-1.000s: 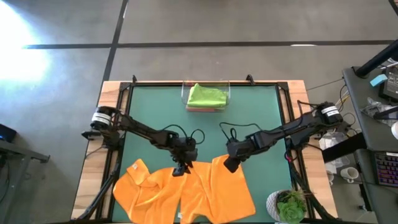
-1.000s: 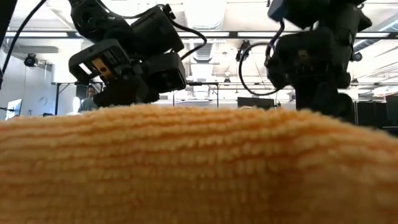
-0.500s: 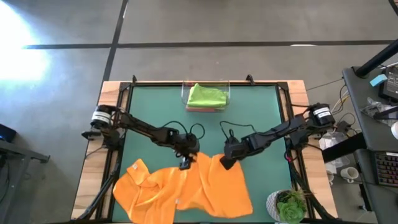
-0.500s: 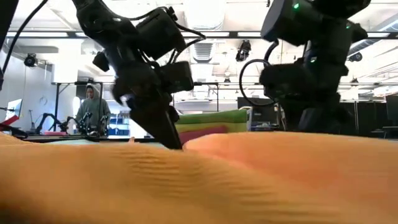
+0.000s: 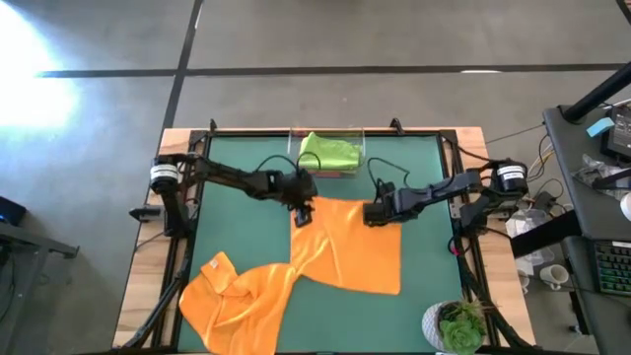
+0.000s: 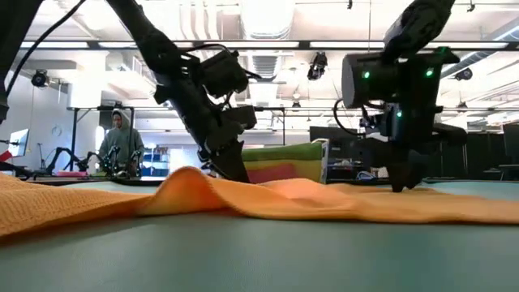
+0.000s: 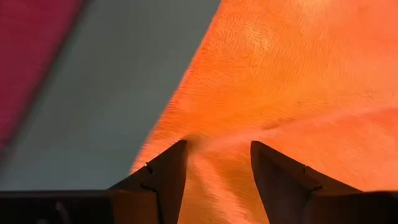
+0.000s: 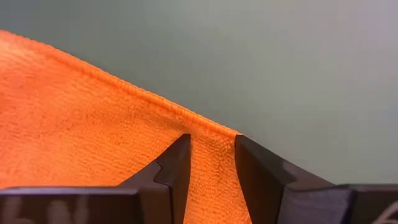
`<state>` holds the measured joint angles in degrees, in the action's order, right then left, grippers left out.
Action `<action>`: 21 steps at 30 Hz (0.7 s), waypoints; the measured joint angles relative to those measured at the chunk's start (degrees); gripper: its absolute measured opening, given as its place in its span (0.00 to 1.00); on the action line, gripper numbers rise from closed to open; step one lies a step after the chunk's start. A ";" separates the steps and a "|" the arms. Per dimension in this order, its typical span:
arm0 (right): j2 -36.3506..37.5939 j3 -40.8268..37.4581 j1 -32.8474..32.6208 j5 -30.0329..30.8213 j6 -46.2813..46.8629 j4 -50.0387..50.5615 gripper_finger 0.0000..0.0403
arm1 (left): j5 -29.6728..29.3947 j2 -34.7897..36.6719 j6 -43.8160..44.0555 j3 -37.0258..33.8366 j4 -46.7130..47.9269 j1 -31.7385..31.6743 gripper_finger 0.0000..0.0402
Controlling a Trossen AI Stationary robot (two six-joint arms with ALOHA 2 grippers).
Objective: Fold microfiber towels
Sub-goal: Fold the right orange microfiber towel
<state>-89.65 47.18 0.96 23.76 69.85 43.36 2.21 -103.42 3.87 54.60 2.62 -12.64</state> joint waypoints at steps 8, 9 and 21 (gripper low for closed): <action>0.20 -0.02 7.36 1.64 -12.68 0.52 0.29 | 0.66 0.20 -13.23 1.40 0.12 -2.69 0.41; 0.38 0.01 8.01 1.77 -13.87 0.51 0.29 | 0.70 0.26 -14.01 1.70 0.47 -2.69 0.41; 10.48 4.22 4.15 -1.41 -17.38 4.20 0.29 | 1.05 7.78 -14.73 4.82 18.02 0.25 0.41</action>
<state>-79.17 51.40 5.11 22.35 52.47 47.57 3.27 -95.64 -10.86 59.43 20.64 -12.39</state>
